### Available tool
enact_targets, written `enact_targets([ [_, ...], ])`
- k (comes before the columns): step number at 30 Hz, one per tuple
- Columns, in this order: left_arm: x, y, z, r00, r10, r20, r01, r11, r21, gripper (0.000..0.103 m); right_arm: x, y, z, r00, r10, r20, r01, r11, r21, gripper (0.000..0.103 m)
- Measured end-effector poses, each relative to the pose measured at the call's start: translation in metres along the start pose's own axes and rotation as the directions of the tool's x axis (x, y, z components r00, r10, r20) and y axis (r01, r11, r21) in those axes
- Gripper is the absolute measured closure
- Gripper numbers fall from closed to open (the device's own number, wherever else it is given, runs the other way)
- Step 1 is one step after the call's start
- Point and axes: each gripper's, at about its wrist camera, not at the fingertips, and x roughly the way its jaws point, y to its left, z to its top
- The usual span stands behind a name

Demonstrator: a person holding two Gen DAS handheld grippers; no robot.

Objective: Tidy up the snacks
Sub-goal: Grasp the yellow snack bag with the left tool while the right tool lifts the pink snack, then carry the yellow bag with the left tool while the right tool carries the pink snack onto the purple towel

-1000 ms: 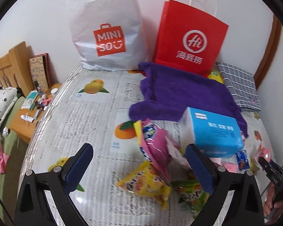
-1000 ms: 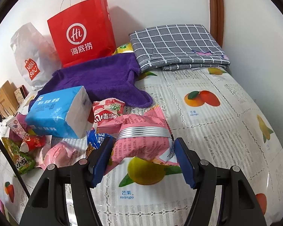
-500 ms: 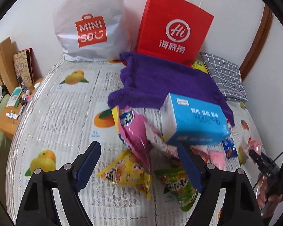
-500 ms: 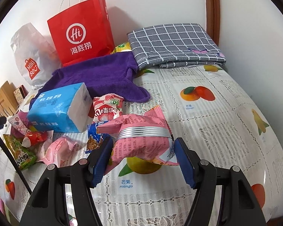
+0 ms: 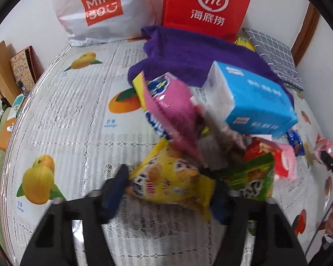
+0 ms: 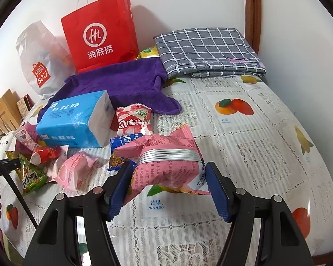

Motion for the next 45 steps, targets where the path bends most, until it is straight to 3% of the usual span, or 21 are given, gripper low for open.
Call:
enact_targets([
  [9,-0.025,0.018,-0.01,1.0,-0.025,0.011,0.026,0.999,-0.029,0.051,-0.029,0.019,0.005,1.0,-0.003,0.017,0.003,1.0,-0.006,0.037],
  [17,-0.07,0.028,-0.01,0.997,-0.064,0.054,0.068,0.995,-0.077,0.051,-0.05,0.047,0.02,0.999,0.047,0.023,-0.047,0.999,-0.021,0.037],
  [28,-0.105,-0.006,0.024,0.986,-0.113,0.12,0.114,0.994,0.001,0.051,-0.059,0.083,0.046,0.996,0.087,0.019,-0.086,0.994,-0.074,0.037],
  [38,-0.107,-0.044,0.061,0.975,-0.173,0.138,0.161,0.983,0.093,0.051,-0.055,0.093,0.074,0.996,0.092,0.017,-0.09,0.993,-0.075,0.037],
  [45,-0.098,-0.06,0.087,0.974,-0.177,0.144,0.157,0.978,0.136,0.051,-0.047,0.099,0.097,0.996,0.09,0.027,-0.087,0.993,-0.073,0.037],
])
